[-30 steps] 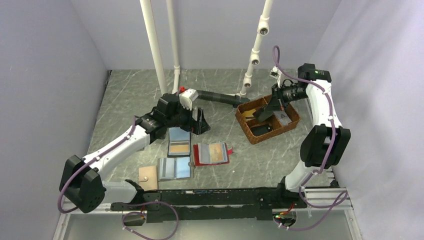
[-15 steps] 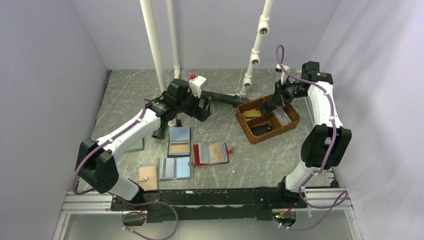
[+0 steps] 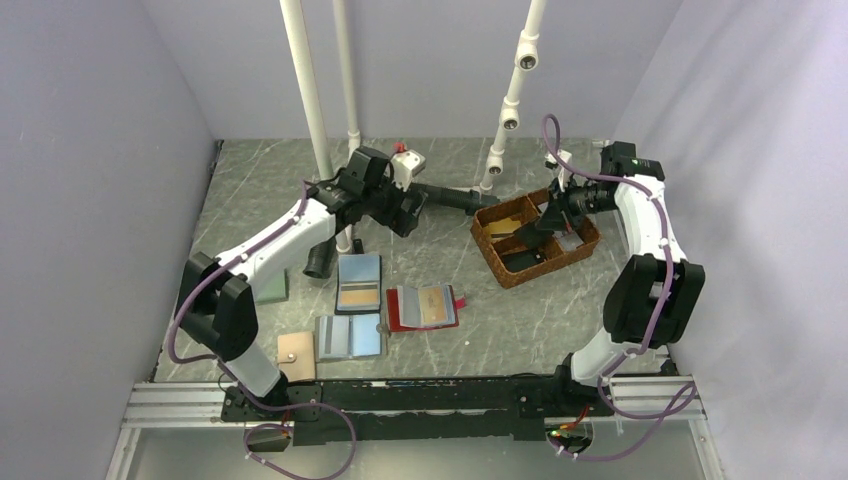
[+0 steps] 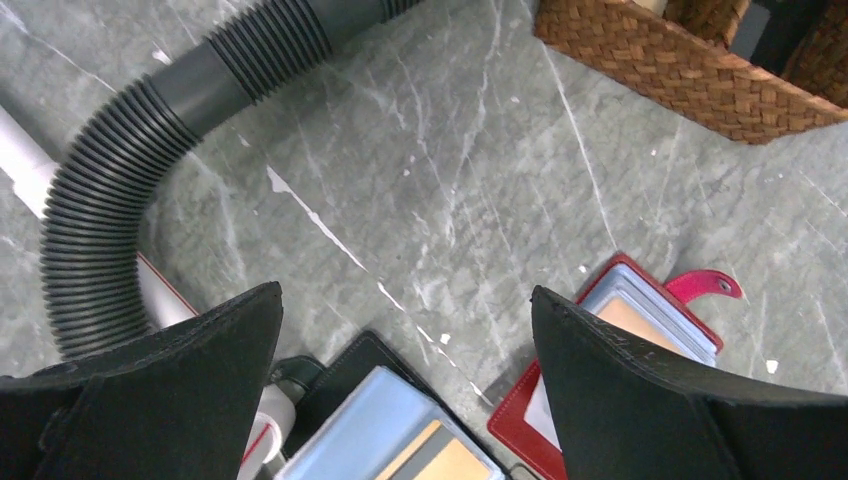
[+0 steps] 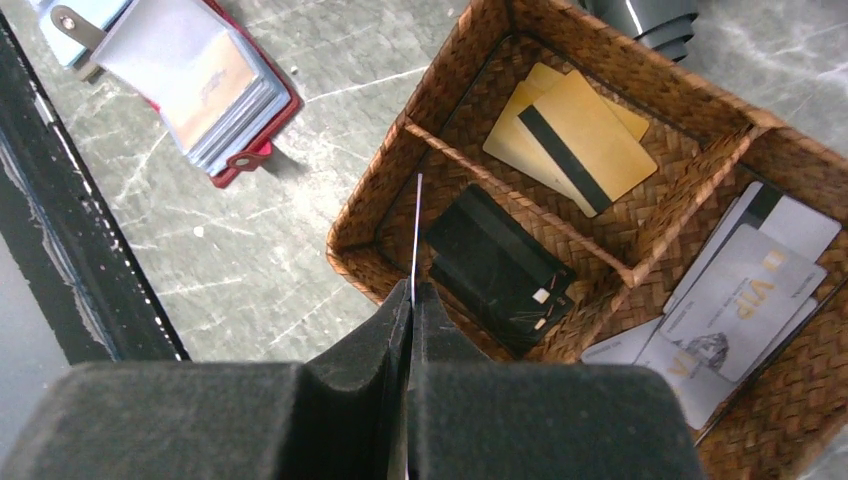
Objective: Take the credit cards out of the card holder
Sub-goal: Place the credit card in the storage box.
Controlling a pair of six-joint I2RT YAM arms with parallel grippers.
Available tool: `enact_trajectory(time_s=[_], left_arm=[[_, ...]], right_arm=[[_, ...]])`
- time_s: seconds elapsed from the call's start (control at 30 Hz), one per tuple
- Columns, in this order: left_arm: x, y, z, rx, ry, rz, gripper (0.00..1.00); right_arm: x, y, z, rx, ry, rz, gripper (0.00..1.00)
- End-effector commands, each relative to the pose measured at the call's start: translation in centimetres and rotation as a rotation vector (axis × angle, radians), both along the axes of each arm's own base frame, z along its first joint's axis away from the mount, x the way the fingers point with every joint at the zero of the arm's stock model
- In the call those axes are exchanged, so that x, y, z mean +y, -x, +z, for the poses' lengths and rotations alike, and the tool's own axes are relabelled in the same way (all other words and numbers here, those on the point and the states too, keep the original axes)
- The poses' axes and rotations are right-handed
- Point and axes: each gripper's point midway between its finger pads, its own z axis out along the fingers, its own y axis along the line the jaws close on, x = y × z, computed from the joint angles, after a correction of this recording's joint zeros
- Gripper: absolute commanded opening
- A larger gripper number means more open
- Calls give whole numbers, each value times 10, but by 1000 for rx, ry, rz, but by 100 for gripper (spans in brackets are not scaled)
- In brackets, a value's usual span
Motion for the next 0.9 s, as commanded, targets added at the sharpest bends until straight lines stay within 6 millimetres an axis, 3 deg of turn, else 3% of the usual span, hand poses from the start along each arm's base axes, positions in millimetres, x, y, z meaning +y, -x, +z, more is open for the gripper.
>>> enact_trajectory(time_s=[0.0, 0.1, 0.3, 0.43, 0.57, 0.63, 0.73, 0.87], left_arm=[[-4, -18, 20, -59, 43, -36, 99], [-5, -18, 16, -30, 76, -15, 100], [-11, -11, 24, 2, 179, 1, 99], [-14, -5, 33, 41, 266, 29, 99], [-14, -1, 36, 131, 328, 100, 99], [-15, 1, 36, 187, 345, 135, 99], [-15, 3, 20, 332, 384, 225, 99], [-13, 11, -8, 566, 435, 306, 100]], right_arm=[[-6, -15, 7, -75, 39, 58, 0], [-8, -18, -5, 4, 30, 28, 0], [12, -6, -21, 58, 20, 97, 0], [21, -5, -40, 121, 35, 37, 1], [25, 10, -59, 241, 75, 29, 19], [18, 16, -66, 260, 133, 3, 24], [-3, 14, -77, 242, 253, -94, 34], [-17, 6, -63, 133, 308, -171, 45]])
